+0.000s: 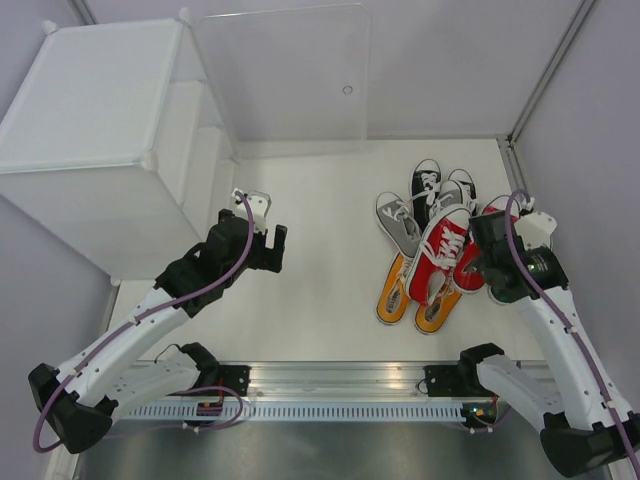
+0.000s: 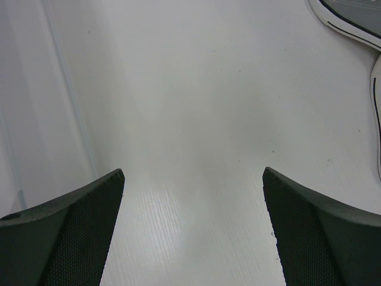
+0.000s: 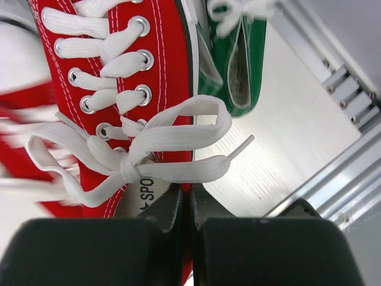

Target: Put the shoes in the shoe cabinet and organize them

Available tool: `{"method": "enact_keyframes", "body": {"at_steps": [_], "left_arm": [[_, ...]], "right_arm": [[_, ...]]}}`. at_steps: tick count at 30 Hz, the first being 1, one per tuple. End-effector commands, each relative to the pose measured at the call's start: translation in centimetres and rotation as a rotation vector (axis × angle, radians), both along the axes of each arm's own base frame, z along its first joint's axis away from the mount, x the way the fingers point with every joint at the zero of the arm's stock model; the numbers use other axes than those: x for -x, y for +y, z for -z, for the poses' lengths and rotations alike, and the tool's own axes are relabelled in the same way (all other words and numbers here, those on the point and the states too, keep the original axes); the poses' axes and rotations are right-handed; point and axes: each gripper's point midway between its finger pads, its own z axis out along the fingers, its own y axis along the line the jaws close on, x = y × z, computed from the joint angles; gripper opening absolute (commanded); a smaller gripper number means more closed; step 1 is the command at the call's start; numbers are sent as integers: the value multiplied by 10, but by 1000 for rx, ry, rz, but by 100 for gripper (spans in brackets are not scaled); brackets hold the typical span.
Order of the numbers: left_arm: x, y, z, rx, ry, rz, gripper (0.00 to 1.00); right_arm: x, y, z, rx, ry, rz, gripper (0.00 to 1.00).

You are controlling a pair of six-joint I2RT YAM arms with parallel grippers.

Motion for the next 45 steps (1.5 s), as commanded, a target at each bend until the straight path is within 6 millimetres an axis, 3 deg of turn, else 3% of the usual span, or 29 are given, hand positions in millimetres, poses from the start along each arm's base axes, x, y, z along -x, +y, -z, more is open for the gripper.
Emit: {"method": "enact_keyframes", "body": {"at_steps": [1, 5, 7, 12, 14, 15, 18, 20, 21, 23, 24, 26, 30, 32, 33, 38, 41, 42, 44, 45], "left_arm": [[-1, 0, -7, 11, -27, 3, 100], [-1, -1, -4, 5, -18, 5, 100], [-1, -1, -5, 8, -20, 4, 100], [-1, -1, -5, 8, -18, 7, 100], [-1, -1, -5, 7, -19, 7, 100], [-1, -2, -5, 9, -20, 9, 100], [-1, -1, -5, 2, -21, 12, 100], [-1, -1, -4, 0, -22, 14, 100], [-1, -2, -5, 2, -26, 16, 100], [-1, -1, -5, 0, -25, 15, 100], [-1, -1, -4, 0, -23, 16, 100], [-1, -2, -4, 1, -24, 19, 100], [-2, -2, -2, -8, -22, 19, 100], [-3, -3, 1, -14, -16, 20, 100], [-3, -3, 2, -16, -10, 20, 100], [-1, -12, 9, 4, 25, 49, 100], [0, -15, 9, 14, 30, 59, 100], [0, -15, 10, 12, 32, 60, 100], [0, -16, 9, 18, 33, 59, 100], [-1, -17, 9, 17, 37, 56, 100]], "right_arm": [[-18, -20, -69, 91, -206, 51, 1], [-33, -18, -103, 128, -252, -16, 1], [-55, 3, -116, 112, -284, -180, 1], [-108, 90, -132, -39, -388, -639, 1], [-120, 122, -137, -74, -420, -786, 1], [-126, 145, -148, -84, -466, -865, 1], [-152, 206, -126, -88, -397, -1088, 1], [-158, 237, -118, -56, -383, -1224, 1], [-162, 264, -106, -61, -355, -1303, 1], [-164, 295, -98, -81, -355, -1420, 1], [-175, 307, -81, -78, -319, -1448, 1], [-178, 328, -65, -61, -281, -1542, 1], [-203, 369, -8, -23, -187, -1643, 1], [-214, 384, 4, -20, -207, -1679, 1], [-219, 390, 30, -33, -167, -1694, 0], [-243, 411, 97, -48, -81, -1716, 1], [-249, 414, 110, -57, -61, -1703, 28], [-249, 415, 108, -59, -62, -1700, 44], [-247, 408, 106, -51, -47, -1673, 55], [-246, 405, 87, -38, -76, -1661, 65]]}}
